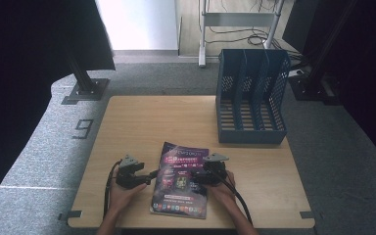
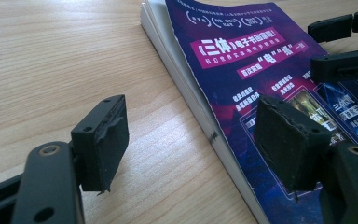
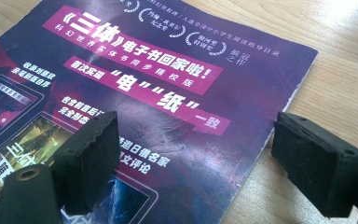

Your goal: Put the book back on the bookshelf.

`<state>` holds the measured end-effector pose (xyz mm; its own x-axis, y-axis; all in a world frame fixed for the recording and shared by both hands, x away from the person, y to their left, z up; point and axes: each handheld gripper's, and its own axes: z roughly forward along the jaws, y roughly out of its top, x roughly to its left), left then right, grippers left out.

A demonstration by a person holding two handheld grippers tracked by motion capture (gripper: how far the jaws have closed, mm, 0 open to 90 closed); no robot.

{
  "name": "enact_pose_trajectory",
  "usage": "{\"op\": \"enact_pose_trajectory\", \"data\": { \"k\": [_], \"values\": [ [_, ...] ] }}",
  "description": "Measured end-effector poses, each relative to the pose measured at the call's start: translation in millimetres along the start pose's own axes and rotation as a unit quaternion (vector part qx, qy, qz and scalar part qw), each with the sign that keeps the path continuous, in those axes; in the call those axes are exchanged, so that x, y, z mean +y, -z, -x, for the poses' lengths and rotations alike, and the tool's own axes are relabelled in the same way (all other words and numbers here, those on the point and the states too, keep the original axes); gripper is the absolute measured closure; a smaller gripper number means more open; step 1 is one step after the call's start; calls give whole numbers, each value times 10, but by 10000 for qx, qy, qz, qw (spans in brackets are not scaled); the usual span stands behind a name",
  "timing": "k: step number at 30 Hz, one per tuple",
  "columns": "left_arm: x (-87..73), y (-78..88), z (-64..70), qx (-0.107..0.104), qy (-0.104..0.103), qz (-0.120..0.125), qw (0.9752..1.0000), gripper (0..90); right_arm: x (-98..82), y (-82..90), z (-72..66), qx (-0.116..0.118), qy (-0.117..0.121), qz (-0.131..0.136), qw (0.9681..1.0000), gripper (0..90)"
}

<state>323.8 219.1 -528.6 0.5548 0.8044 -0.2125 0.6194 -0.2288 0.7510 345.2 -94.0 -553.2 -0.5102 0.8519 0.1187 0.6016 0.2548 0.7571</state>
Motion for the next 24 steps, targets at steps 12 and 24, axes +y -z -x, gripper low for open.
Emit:
{"op": "enact_pose_trajectory", "data": {
  "k": [12,24],
  "values": [
    [37,-63,75,-23,-97,-12,9999,266,-14,6,-21,-77,20,30,10000,160],
    [151,-319,149,-10,-190,-196,9996,266,-21,13,-38,-123,-18,43,9999,170]
  ]
}}
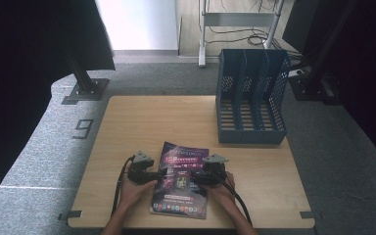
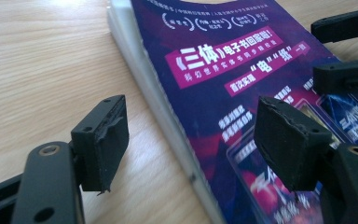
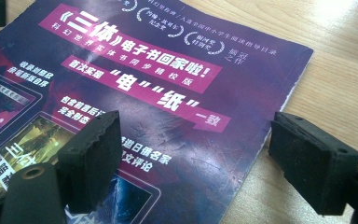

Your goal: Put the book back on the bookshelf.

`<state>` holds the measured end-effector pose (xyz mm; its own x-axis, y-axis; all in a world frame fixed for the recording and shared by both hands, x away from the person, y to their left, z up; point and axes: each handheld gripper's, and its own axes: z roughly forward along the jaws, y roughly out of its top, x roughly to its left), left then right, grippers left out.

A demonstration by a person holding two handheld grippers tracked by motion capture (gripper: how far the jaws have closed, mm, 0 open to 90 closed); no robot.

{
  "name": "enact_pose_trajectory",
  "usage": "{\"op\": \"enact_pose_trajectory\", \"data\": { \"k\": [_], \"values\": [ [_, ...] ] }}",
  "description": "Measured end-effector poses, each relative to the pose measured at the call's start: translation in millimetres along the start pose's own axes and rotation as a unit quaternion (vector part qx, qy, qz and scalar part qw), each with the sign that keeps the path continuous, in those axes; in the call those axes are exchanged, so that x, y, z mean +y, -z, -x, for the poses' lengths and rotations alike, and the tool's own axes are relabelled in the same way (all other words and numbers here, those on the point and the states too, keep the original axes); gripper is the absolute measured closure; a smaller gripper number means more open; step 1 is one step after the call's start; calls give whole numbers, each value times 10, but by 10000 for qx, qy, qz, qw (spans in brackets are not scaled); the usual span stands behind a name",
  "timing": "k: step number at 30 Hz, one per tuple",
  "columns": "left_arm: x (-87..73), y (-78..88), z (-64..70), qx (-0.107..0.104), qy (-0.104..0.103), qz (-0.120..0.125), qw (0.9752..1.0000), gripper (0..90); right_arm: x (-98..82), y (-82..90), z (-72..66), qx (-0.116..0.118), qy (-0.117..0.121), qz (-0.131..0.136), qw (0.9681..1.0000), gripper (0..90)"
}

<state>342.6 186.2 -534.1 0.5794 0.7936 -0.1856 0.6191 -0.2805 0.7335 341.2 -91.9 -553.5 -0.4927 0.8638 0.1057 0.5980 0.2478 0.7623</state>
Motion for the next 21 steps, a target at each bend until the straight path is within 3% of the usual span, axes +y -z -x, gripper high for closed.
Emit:
{"op": "enact_pose_trajectory", "data": {
  "k": [10,21],
  "values": [
    [56,-242,43,16,-149,-241,9996,252,-2,2,0,0,-4,2,10000,172],
    [55,-256,54,-51,-66,-169,9998,236,-2,3,0,-7,5,-1,10000,173]
  ]
}}
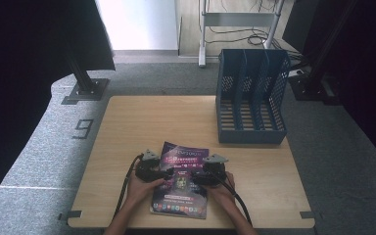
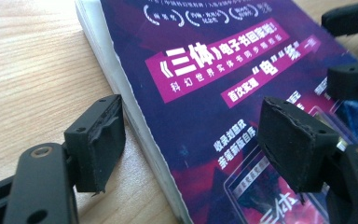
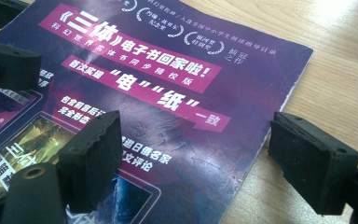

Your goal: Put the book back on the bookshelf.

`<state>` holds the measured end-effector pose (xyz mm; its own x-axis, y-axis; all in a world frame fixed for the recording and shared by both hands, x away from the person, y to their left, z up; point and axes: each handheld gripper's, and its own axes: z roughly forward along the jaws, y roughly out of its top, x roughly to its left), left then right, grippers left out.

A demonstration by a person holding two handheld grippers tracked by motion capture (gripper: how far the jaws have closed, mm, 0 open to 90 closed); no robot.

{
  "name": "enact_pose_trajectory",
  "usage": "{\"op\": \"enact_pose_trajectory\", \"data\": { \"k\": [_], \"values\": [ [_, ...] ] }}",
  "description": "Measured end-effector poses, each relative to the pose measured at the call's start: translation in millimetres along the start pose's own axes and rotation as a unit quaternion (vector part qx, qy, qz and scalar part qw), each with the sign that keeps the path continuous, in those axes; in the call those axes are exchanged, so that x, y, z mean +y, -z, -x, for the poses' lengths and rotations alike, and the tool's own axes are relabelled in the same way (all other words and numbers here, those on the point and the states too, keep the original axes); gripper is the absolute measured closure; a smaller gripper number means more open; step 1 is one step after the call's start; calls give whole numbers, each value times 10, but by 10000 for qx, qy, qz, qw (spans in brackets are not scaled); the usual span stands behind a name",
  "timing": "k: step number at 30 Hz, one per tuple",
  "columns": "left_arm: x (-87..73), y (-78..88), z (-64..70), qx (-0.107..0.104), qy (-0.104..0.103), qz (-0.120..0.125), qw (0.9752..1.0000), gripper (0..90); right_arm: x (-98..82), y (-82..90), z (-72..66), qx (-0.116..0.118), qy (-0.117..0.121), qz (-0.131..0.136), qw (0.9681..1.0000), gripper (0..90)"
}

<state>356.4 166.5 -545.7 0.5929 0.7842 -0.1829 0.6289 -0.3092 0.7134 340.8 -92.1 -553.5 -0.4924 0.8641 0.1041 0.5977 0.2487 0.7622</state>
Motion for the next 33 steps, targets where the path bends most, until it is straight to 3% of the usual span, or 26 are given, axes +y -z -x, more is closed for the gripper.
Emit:
{"op": "enact_pose_trajectory", "data": {
  "k": [3,11,16,33],
  "values": [
    [-9,6,-18,-87,237,94,9996,244,0,0,0,0,0,0,10000,173],
    [-13,10,-28,-109,450,161,9988,270,-1,1,-1,-6,-8,-2,10000,173],
    [-7,39,-54,-229,569,236,9978,284,-1,1,-1,-6,-9,-2,10000,173],
    [12,90,-27,-242,557,354,9975,303,-1,3,0,-9,-16,-1,10000,175]
  ]
}}
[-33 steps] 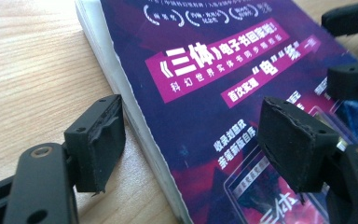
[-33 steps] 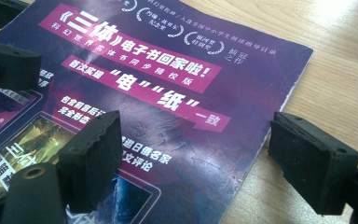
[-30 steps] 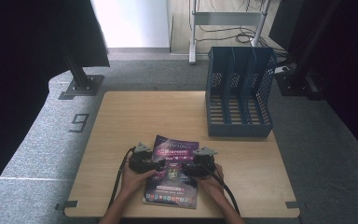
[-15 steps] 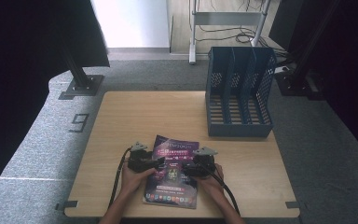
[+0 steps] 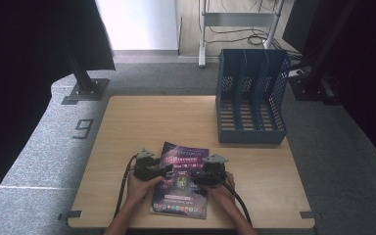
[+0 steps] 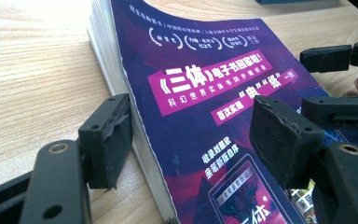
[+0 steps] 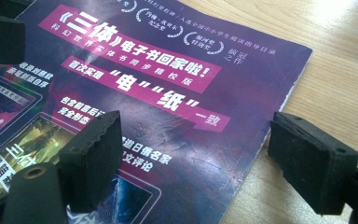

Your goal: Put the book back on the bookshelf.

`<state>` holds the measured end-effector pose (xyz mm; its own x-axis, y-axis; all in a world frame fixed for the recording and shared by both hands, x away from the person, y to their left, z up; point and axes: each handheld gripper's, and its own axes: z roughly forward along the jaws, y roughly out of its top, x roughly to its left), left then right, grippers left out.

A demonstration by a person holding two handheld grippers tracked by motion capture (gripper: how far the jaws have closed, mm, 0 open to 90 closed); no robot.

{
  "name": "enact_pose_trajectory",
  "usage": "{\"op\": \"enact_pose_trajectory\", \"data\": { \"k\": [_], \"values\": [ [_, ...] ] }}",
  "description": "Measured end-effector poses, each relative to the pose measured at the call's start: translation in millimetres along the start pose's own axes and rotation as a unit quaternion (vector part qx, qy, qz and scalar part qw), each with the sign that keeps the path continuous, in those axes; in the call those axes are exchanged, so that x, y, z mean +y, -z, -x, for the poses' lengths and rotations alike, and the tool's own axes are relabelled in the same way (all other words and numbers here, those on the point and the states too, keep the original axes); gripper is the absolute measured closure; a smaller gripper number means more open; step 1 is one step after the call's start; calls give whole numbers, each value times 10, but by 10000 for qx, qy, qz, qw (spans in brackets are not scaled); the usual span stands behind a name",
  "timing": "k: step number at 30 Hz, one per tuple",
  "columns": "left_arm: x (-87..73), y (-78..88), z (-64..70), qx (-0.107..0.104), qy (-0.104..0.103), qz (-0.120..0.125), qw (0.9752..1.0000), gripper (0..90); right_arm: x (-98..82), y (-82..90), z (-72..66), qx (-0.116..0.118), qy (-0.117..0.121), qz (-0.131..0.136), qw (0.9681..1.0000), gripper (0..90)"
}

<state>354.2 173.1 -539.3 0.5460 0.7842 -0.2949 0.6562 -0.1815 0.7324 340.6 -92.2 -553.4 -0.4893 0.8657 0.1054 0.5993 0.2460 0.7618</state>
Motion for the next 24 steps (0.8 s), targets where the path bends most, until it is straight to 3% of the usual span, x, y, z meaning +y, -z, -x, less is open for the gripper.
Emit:
{"op": "enact_pose_trajectory", "data": {
  "k": [4,6,8,10,11,17,24],
  "values": [
    [23,44,24,-161,-6,112,9998,309,0,0,0,1,-3,-1,10000,175],
    [39,47,45,-500,14,110,9987,325,0,0,0,1,-2,-1,10000,175],
    [37,2,70,-664,-32,-38,9978,321,0,0,-1,-2,-2,-3,10000,175],
    [23,-60,116,-358,-304,-176,9987,304,0,0,-1,-1,-1,-2,10000,176],
    [19,-73,115,-319,-348,-211,9987,306,-1,0,-1,-2,2,0,10000,176],
    [58,-100,75,-262,-334,-137,9990,319,0,0,-1,-2,4,0,10000,176],
    [186,-215,83,-205,-621,-303,9974,377,-1,1,0,-1,1,1,10000,177]
  ]
}}
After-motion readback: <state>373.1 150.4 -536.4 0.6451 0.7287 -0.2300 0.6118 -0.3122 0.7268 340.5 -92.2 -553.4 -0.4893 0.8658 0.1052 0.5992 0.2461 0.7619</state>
